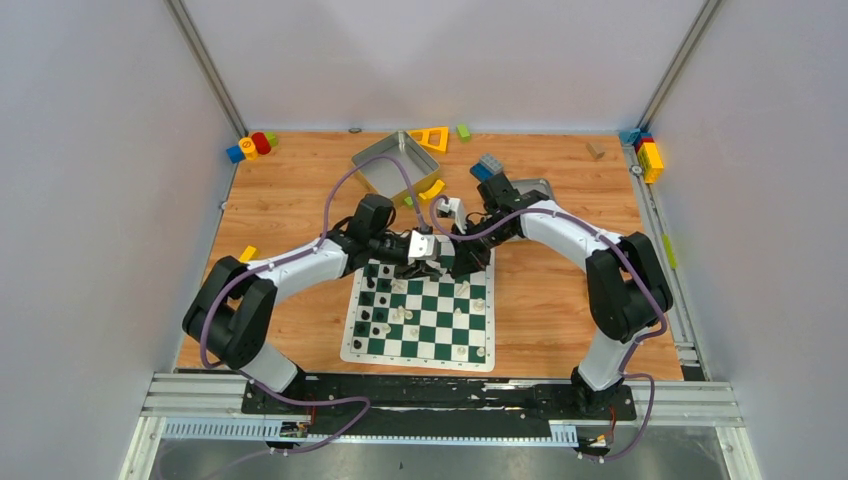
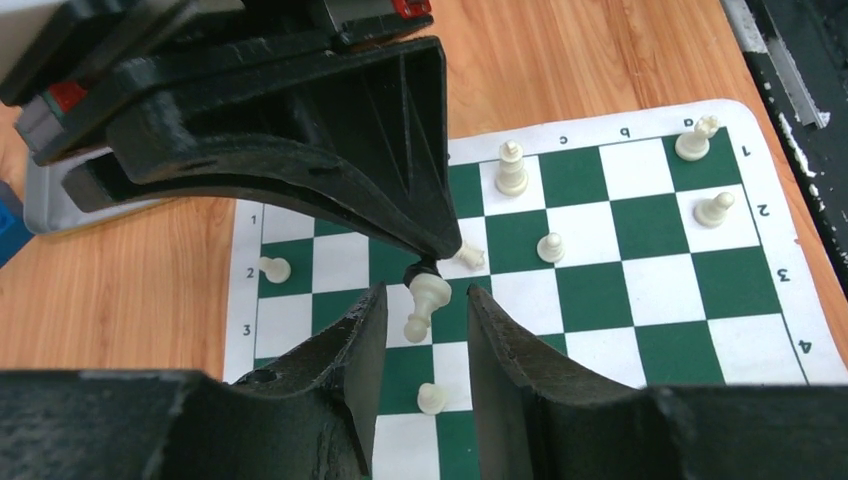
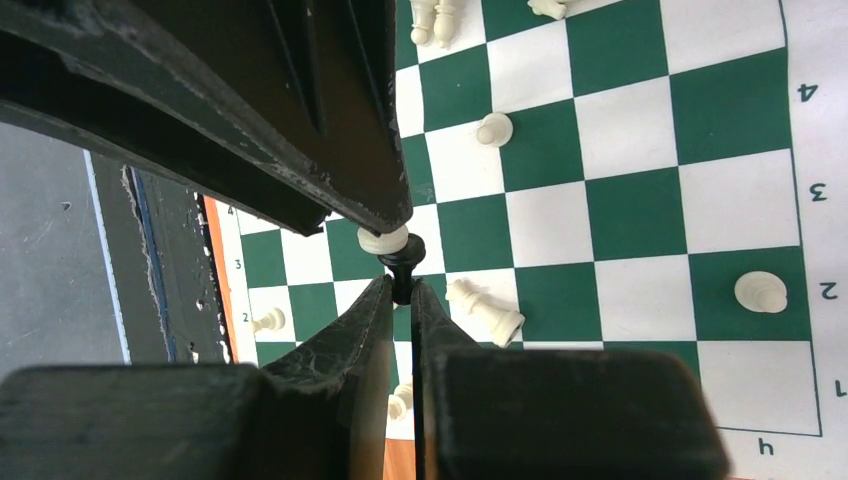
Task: Set up the chess pieces on the board
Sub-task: Place the chess piece on the chessboard.
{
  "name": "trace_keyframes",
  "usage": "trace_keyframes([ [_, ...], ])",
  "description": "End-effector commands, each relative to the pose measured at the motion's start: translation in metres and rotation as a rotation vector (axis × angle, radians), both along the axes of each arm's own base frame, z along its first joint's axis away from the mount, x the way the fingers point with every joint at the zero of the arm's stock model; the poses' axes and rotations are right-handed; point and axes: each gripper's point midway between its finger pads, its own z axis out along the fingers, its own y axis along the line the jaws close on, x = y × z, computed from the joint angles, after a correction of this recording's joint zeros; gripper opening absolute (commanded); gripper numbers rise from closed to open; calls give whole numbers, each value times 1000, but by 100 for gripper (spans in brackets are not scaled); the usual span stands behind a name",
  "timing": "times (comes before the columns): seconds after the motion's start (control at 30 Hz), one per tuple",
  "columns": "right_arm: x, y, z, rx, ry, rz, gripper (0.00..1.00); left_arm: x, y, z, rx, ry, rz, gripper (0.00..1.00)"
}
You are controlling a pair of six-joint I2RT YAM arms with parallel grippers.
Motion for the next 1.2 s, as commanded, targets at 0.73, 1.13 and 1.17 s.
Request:
trace_keyframes([
  [0.73,12,-4,36,84,-50,-22,0,8,3,-9,77,-41,14,41],
  [1.13,-1,3,43,135,30,25,0,1,-11,7,22,-126,-63,58],
  [1.17,-2,3,44,135,32,27,0,1,-12,8,19,-130,-67,58],
])
